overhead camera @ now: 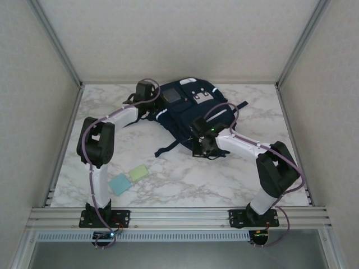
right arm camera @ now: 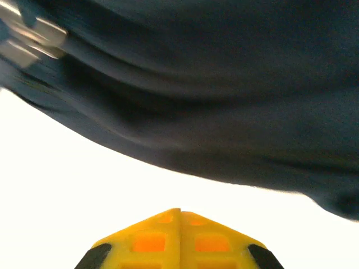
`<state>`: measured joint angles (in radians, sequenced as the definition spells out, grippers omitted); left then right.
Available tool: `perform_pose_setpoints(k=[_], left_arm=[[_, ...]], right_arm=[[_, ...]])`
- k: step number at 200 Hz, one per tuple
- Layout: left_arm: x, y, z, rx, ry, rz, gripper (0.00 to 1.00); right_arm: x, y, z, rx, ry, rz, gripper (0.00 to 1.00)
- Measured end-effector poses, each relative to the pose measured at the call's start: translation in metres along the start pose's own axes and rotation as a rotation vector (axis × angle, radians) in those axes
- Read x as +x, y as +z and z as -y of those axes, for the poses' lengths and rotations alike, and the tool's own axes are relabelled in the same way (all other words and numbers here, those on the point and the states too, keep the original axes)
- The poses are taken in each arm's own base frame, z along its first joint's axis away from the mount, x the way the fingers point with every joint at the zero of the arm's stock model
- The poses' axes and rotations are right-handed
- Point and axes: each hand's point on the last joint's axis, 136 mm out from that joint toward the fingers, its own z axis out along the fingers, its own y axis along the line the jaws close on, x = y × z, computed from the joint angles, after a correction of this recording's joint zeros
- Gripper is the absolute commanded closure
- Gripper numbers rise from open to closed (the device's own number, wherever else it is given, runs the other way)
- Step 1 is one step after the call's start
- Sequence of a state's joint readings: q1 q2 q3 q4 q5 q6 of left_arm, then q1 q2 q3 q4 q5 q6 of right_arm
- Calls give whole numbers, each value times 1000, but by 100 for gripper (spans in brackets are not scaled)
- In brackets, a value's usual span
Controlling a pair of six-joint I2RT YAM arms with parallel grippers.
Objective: Pack books, pencil case, and school supplies into a backpack
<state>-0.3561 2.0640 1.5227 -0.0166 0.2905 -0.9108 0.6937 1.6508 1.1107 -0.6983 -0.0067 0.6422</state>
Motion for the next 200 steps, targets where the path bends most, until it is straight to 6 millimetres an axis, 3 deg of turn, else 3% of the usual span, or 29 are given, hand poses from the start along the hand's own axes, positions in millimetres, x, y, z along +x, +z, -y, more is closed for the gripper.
perform_pose_setpoints(k=[14, 36, 68, 90, 122, 139, 177, 200], left_arm=[[-6, -4, 4, 13, 0, 8, 29], [-1, -15, 5, 18, -7, -5, 26], [40, -52, 13, 25, 9, -55, 28], [73, -64, 24, 45, 32, -99, 32], [107, -57, 31, 51, 34, -168, 46], [121, -49, 28, 41, 34, -199, 49], [145, -25, 2, -32, 32, -254, 49], [148, -22, -4, -51, 33, -263, 42]], right_arm=[[-1, 1, 1, -30, 21, -19, 100], [-9, -3, -13, -95, 2, -14, 100], [-31, -11, -37, -159, -37, 17, 100], [-37, -16, -42, -173, -34, 33, 97], [-40, -17, -42, -168, -1, 44, 92], [-43, -24, -39, -161, 18, 72, 90], [-42, -51, -32, -179, 75, 149, 76], [-40, -57, -28, -200, 126, 180, 73]])
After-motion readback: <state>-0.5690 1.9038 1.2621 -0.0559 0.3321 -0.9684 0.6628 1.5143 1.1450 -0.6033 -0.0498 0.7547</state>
